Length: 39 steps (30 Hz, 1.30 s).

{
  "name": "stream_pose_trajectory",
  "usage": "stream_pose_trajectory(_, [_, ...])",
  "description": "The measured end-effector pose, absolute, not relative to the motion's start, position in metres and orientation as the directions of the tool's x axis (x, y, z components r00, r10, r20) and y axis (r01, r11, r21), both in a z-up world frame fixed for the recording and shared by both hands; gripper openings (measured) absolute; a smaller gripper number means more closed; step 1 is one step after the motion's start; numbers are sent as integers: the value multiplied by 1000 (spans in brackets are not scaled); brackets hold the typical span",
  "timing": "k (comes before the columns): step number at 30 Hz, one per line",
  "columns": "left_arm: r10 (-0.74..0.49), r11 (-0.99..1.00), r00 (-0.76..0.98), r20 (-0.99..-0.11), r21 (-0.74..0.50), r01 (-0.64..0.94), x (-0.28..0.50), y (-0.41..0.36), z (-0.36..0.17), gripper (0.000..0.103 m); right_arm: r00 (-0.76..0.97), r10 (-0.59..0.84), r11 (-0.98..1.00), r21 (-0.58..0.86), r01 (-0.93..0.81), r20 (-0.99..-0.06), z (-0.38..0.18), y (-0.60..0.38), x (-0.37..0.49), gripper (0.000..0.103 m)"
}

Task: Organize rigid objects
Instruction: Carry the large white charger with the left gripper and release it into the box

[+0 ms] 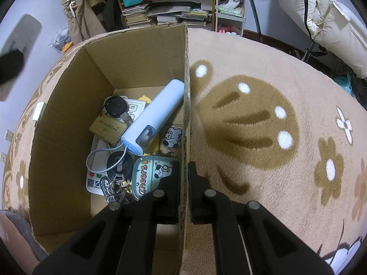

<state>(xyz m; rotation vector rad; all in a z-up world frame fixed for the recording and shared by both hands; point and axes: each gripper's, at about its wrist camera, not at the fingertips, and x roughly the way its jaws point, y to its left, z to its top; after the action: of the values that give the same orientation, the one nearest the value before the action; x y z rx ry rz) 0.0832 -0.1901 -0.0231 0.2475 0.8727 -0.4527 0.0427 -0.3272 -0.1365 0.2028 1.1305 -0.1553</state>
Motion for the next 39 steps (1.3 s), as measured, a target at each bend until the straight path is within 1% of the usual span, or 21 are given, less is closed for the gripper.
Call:
stream_pose_trajectory(10, [-293, 842, 502, -814, 29, 538, 79, -212, -46, 69, 417, -17, 970, 86, 228, -909, -138, -330, 42, 7])
stream_pose_trajectory(17, [-278, 848, 465, -841, 12, 529, 87, -211, -62, 68, 417, -17, 970, 87, 228, -909, -139, -330, 42, 8])
stream_pose_trajectory(22, [-283, 835, 483, -828, 35, 550, 84, -214, -61, 67, 417, -15, 969, 90, 229, -909, -139, -329, 42, 8])
stream_pose_trajectory(25, [-292, 830, 456, -841, 15, 558, 85, -218, -66, 61, 418, -15, 969, 89, 229, -908, -139, -329, 42, 8])
stream_pose_trajectory(30, [-291, 827, 428, -856, 0, 562, 84, -221, -72, 60, 418, -15, 969, 90, 229, -908, -139, -329, 42, 8])
stream_pose_trajectory(31, [-288, 828, 440, -851, 10, 561, 83, -221, -71, 57, 418, -14, 969, 91, 229, -908, -139, -329, 42, 8])
stream_pose_trajectory(33, [-280, 830, 491, -825, 50, 556, 81, -220, -62, 57, 418, -13, 970, 91, 227, -908, -140, -329, 42, 8])
stream_pose_trajectory(37, [-290, 840, 503, -814, 36, 542, 85, -212, -51, 59, 418, -17, 969, 88, 231, -908, -140, -327, 41, 8])
stream_pose_trajectory(39, [-271, 850, 509, -817, 46, 525, 91, -206, -51, 70, 417, -16, 969, 89, 230, -909, -141, -326, 41, 7])
